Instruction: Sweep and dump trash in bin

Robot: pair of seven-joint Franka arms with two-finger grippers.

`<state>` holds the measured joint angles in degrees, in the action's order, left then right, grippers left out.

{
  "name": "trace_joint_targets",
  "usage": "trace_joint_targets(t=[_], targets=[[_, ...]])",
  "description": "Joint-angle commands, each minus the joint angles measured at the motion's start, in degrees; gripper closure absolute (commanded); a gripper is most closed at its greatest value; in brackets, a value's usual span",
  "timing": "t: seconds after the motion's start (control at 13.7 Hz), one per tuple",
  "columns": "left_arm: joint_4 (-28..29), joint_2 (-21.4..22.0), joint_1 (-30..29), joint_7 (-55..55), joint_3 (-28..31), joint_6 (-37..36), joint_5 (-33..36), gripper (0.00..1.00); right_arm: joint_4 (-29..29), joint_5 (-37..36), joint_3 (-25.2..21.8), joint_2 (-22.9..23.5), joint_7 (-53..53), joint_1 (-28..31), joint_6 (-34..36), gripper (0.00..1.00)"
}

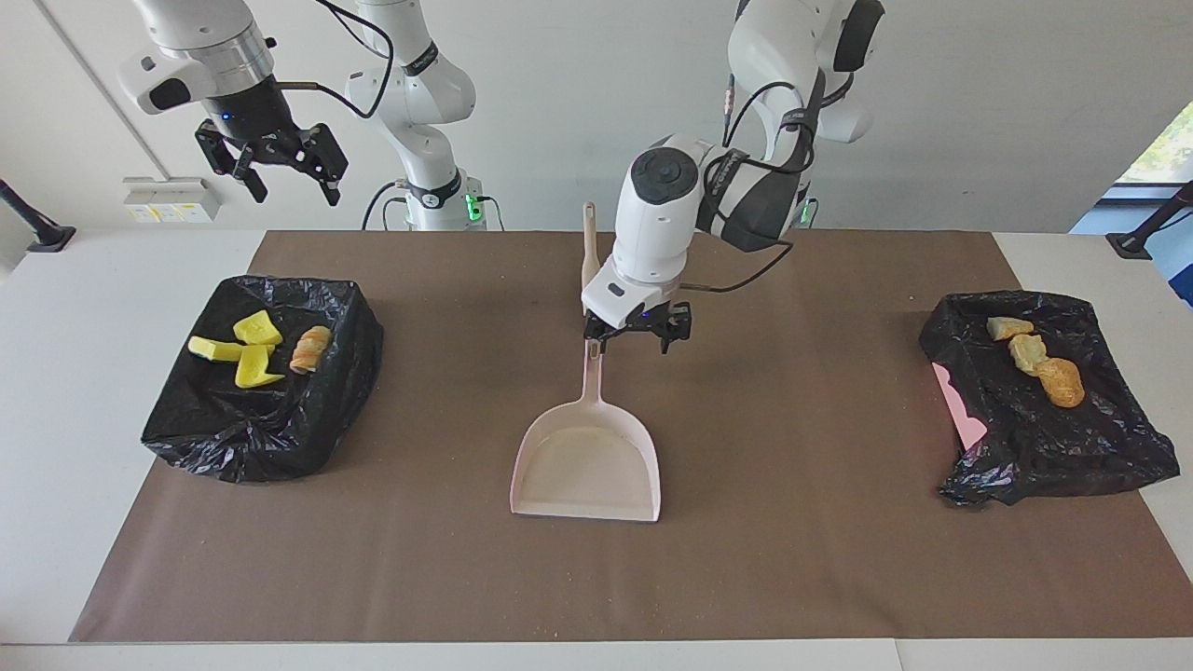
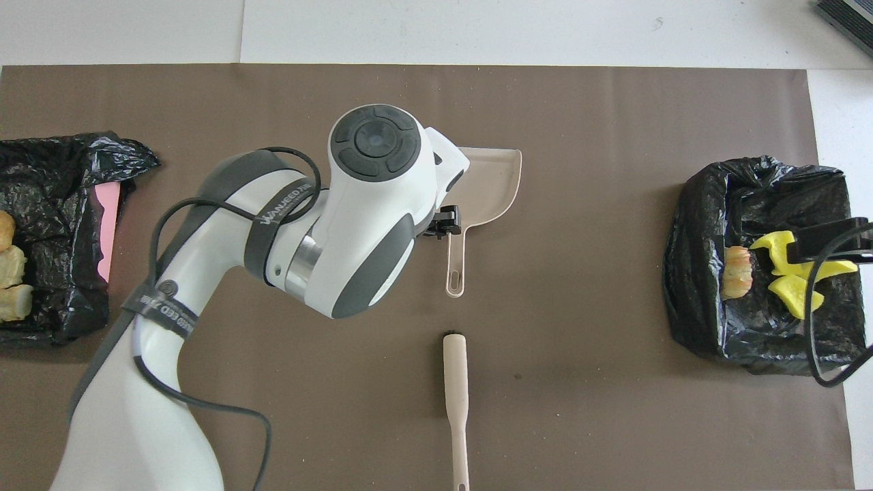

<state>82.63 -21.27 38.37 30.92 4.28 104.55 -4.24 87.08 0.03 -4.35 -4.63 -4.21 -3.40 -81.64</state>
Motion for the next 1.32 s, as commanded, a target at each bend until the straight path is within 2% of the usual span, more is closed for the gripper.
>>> trace_joint_targets(t=[0.0,0.15,0.44,0.58,0.8,1.02,1.24], targets=[[13.58,14.29,-4.07,-6.37,-0.15,0.31,2.56,0.00,1.87,-0.72,-0.66,-1.52,1.13,-0.47,-1.06,0.00],[16.07,20.02,-8.38,-14.53,-0.06,-3.19,2.75,0.00,1.87,-0.99,-0.66,-1.43,2.00,-0.38,-1.15,0.00],[14.93,24.78,-16.02,-22.28,-0.06,-7.94,3.72,0.00,2.04,-2.57,-0.57,-1.43,3.07,-0.38,-2.47,0.00],[11.53,26.28,-21.29,-30.53,0.20,-14.42,3.72,0.00,2.31,-2.49,-0.31,-1.61,2.37,-0.47,-1.86,0.00],[4.84,25.14,-25.97,-33.02,0.38,-20.51,2.31,0.00,2.04,-2.49,-0.31,-1.52,2.89,0.23,-1.06,0.00],[0.71,23.21,-28.61,-36.36,0.38,-24.47,2.40,0.00,2.31,-2.40,-0.22,-1.52,2.98,0.33,-1.50,0.00],[-0.54,22.68,-30.28,-37.33,0.38,-25.10,3.10,0.00,2.31,-2.40,-0.40,-1.61,2.98,-0.46,-1.50,0.00]])
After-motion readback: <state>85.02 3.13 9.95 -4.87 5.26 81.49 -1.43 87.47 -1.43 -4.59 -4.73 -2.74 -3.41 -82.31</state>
